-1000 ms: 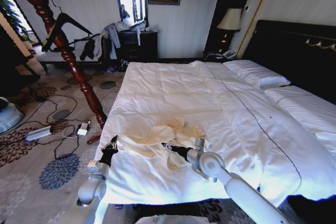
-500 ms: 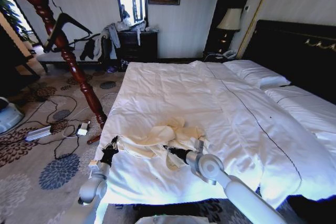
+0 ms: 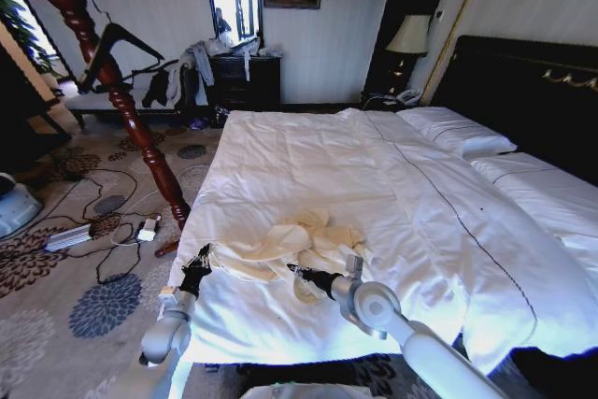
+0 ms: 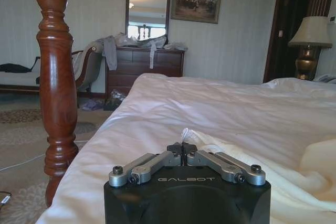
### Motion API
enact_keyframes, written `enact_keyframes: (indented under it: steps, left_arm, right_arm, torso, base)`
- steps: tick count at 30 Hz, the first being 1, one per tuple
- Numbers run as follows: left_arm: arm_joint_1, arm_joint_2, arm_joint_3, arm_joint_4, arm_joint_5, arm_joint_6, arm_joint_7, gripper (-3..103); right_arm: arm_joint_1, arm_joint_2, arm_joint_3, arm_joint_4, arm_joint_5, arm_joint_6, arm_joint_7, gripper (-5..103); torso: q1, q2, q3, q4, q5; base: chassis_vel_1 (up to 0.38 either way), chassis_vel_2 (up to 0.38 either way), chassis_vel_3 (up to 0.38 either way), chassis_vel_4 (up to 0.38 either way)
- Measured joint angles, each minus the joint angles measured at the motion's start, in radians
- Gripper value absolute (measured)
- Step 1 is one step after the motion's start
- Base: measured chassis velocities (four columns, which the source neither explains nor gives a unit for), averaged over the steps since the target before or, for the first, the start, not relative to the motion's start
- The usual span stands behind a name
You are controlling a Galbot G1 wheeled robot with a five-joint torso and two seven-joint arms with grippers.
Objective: Pick up the clothes from the bed and hang them on the clothes hanger.
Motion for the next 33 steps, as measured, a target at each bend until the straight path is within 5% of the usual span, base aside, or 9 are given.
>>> enact_keyframes:
  steps: [11,15,23,25,29,33]
  left_arm:
    - [0.009,-0.005,-0.007,-0.016,0.0,-0.004,0.0,0]
    - [0.009,-0.007,-0.006,-0.025,-0.003,-0.006,0.001,0]
    - [0.005,0.022,-0.006,-0.055,-0.046,-0.017,0.008,0]
    - [-0.003,0.041,-0.012,-0.089,-0.092,-0.027,0.036,0]
    - [-0.015,0.075,-0.038,-0.162,-0.162,-0.042,0.075,0]
    - [-0.036,0.121,-0.087,-0.244,-0.236,-0.039,0.088,0]
  right_arm:
    - [-0.028,-0.016,-0.012,-0.011,-0.139,0.074,-0.126,8]
    - [-0.044,-0.023,-0.008,-0.006,-0.195,0.114,-0.171,1]
    - [-0.116,-0.068,0.066,0.064,-0.301,0.257,-0.332,0]
    - [-0.138,-0.093,0.138,0.111,-0.339,0.348,-0.453,0]
    - [-0.145,-0.156,0.256,0.181,-0.347,0.479,-0.573,0]
    - [-0.146,-0.232,0.408,0.241,-0.281,0.528,-0.586,0]
  torso:
    - [0.0,0.0,0.0,0.0001,0.0]
    - [0.0,0.0,0.0,0.0,0.0001]
    - [0.0,0.0,0.0,0.0001,0.0001]
    - [0.0,0.0,0.0,-0.0002,-0.0001]
    - [0.0,0.0,0.0,0.0001,0.0001]
    - [0.0,0.0,0.0,-0.0001,-0.0002]
  base:
    - [0.0,0.0,0.0,0.0]
    - [0.0,0.0,0.0,0.0]
    - [0.0,0.0,0.0,0.0]
    - [0.0,0.0,0.0,0.0]
    - [0.0,0.0,0.0,0.0]
    - [0.0,0.0,0.0,0.0]
